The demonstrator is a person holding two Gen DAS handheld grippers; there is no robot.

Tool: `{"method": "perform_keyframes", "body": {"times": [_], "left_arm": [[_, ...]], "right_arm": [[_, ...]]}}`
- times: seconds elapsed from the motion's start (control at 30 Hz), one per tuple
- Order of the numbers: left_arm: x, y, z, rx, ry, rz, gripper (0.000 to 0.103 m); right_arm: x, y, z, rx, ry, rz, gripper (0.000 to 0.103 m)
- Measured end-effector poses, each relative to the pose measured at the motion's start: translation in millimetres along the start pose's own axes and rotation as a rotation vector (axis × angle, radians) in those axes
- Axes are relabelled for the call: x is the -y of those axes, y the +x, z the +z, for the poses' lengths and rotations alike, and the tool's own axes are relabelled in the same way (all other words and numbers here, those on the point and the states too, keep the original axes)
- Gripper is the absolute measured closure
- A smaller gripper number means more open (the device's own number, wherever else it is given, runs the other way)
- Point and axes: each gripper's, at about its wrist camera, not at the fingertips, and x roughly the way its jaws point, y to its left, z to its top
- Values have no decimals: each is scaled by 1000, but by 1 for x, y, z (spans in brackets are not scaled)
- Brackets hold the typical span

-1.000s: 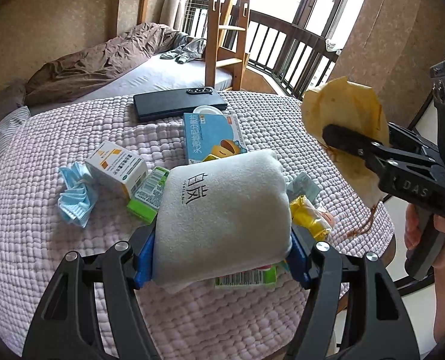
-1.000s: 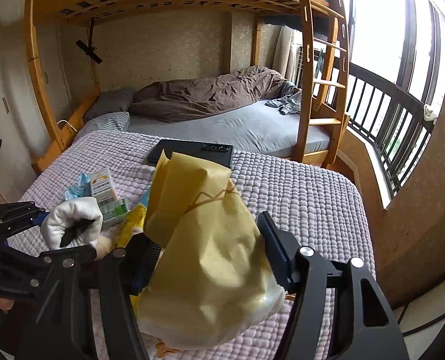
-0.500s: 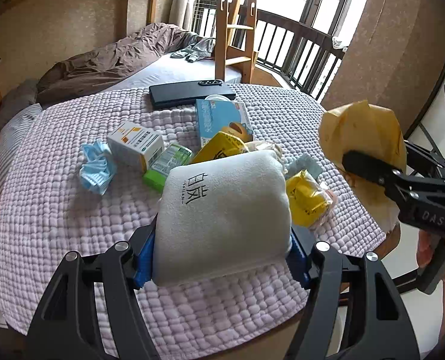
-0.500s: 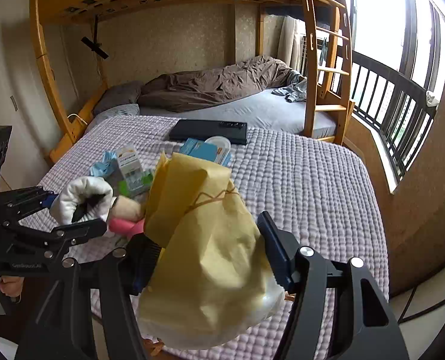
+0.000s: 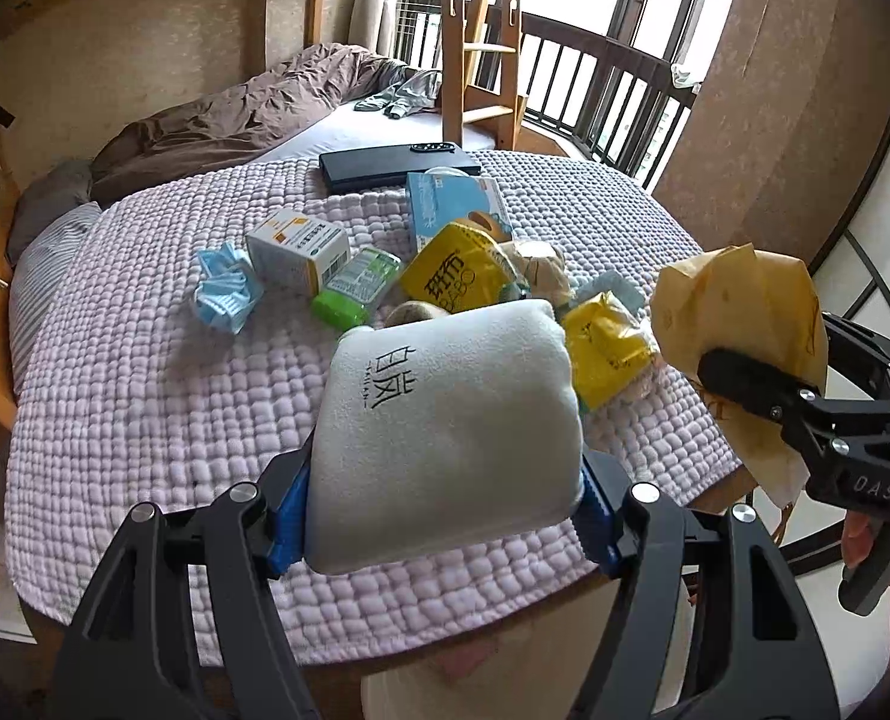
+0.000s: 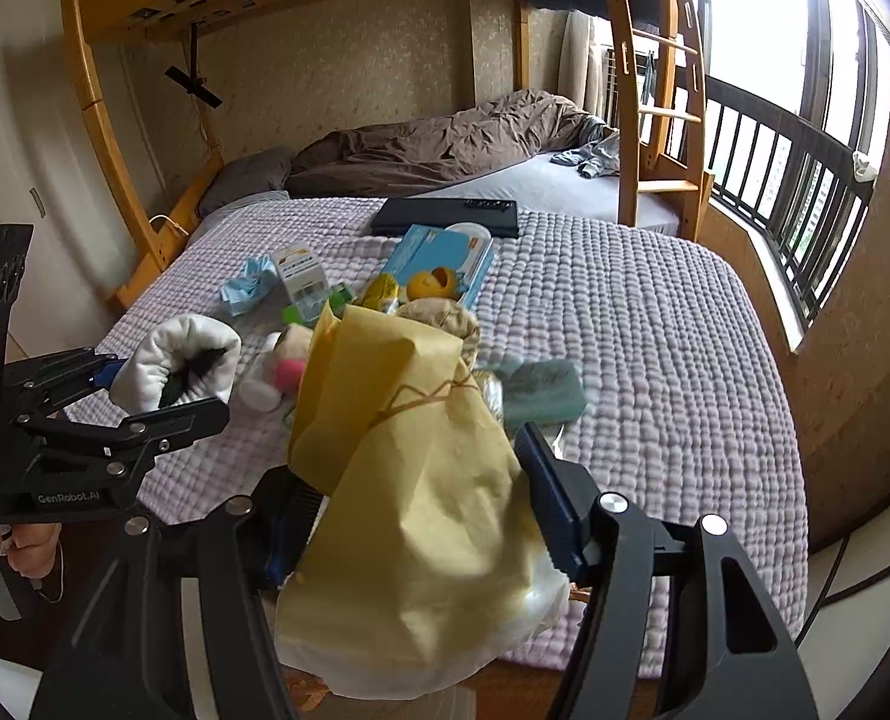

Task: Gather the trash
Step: 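Carry the white towel and yellow paper bag over the white bin with both tools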

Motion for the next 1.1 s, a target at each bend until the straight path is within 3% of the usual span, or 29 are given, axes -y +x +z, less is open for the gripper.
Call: {"method": "perform_keyframes", "body": {"times": [1.1], "left_arm": [[-2,-30,-65,-72,30,-9,33]], "right_arm": [[-30,-25,-65,-108,43,44,41]]}}
